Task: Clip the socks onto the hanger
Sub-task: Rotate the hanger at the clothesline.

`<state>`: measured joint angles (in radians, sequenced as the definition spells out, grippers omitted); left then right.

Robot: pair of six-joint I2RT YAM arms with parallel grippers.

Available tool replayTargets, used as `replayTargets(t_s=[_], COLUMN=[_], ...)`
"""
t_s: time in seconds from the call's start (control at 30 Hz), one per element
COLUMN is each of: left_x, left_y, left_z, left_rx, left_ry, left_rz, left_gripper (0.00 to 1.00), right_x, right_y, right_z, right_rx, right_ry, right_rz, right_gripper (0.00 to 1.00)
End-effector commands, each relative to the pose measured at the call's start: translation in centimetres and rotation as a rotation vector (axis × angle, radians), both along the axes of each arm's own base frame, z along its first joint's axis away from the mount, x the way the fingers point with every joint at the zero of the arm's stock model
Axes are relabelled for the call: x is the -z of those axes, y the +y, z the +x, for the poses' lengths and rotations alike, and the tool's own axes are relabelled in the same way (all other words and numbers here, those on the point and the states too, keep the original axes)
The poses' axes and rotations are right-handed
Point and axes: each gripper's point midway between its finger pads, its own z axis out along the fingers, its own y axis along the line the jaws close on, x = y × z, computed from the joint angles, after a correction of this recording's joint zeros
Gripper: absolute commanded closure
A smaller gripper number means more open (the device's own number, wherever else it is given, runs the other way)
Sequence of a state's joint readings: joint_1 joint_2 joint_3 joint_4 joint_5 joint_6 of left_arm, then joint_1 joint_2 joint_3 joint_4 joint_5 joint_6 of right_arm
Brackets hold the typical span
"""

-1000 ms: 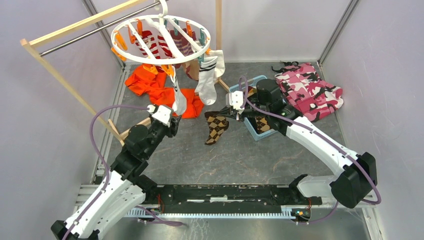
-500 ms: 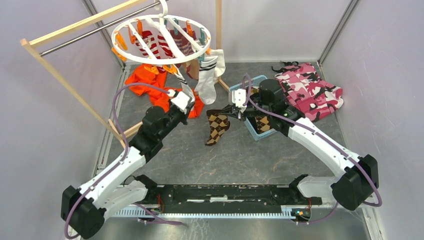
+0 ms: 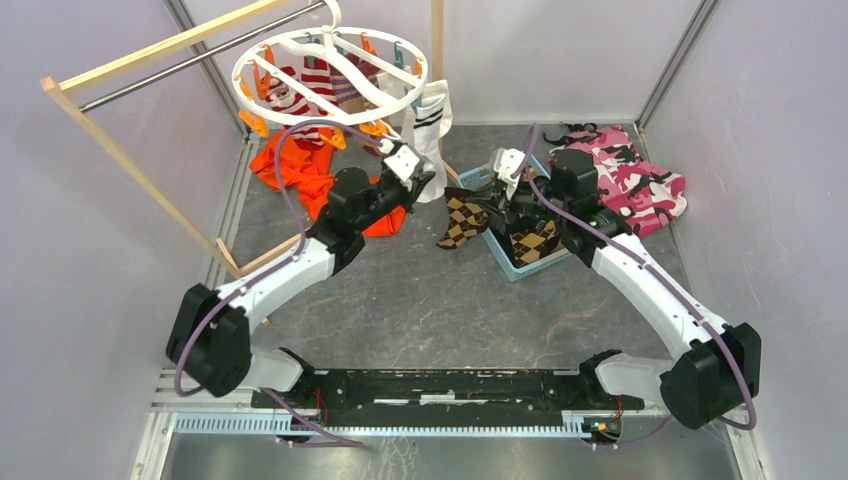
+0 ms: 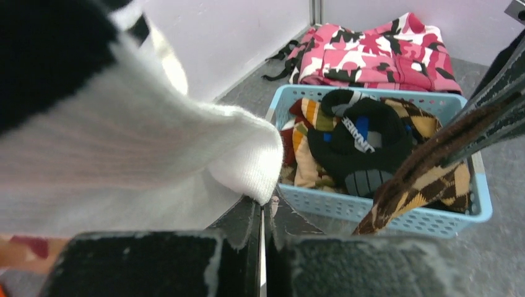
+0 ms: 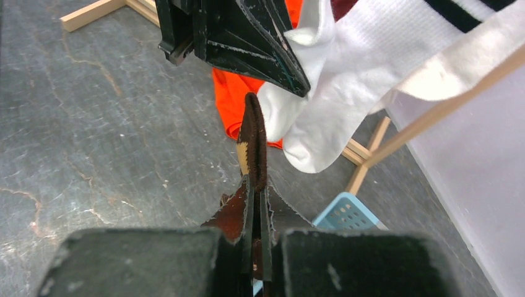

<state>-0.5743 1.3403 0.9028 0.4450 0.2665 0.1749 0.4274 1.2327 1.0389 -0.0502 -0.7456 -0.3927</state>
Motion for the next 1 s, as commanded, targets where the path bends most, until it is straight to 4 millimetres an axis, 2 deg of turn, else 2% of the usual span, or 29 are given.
replayTargets(t_s=[0.0, 0.17, 0.3, 0.4, 0.47, 0.57, 0.7, 0.77, 0.8, 0.97], left_x=[-5.0, -4.7, -5.1, -5.5, -6.0, -6.6, -8.1, -8.0, -8.5, -7.6], left_y=[-2.8, -5.6, -7.3, -8.2, -8.3, -8.3, -7.7, -7.6, -7.3, -5.8], left_z=[1.7, 3.7, 4.4, 4.2, 3.7, 2.3, -0.9, -2.8, -4.0, -8.8], left_rx=[0.002, -0.041, -0.040, -0.023, -0.004, 0.039, 0.132, 0.187, 0.216, 0.293], left_ry=[-0.114, -0.132, -0.146, -0.142, -0.139, -0.132, -0.123, -0.101, -0.101, -0.026], left_rz=[-0.113, -0.124, -0.136, -0.156, -0.172, -0.186, -0.194, -0.176, -0.174, -0.121], left_gripper=[0.98, 0.98, 0.96, 0.79, 0.64, 0.44, 0.28, 0.23, 0.22, 0.20], right_x=[-2.1, -2.5, -2.7, -2.7, -2.8, -2.8, -3.0, -3.4, -3.4, -4.6], right_y=[-1.6, -3.2, -3.8, -3.7, -3.7, -3.3, -2.6, -2.2, -2.1, -1.1], right_z=[1.4, 3.0, 3.6, 3.4, 3.3, 2.9, 1.8, 1.1, 0.9, -1.2], right_rx=[0.091, 0.155, 0.166, 0.154, 0.142, 0.113, 0.038, -0.003, -0.023, -0.141], right_ry=[-0.044, -0.029, -0.021, -0.022, -0.027, -0.027, -0.026, -0.036, -0.042, -0.123], right_rz=[0.046, 0.062, 0.067, 0.066, 0.067, 0.069, 0.079, 0.084, 0.084, 0.079], right_gripper=[1.00, 1.00, 1.00, 1.00, 1.00, 1.00, 1.00, 1.00, 1.00, 1.00])
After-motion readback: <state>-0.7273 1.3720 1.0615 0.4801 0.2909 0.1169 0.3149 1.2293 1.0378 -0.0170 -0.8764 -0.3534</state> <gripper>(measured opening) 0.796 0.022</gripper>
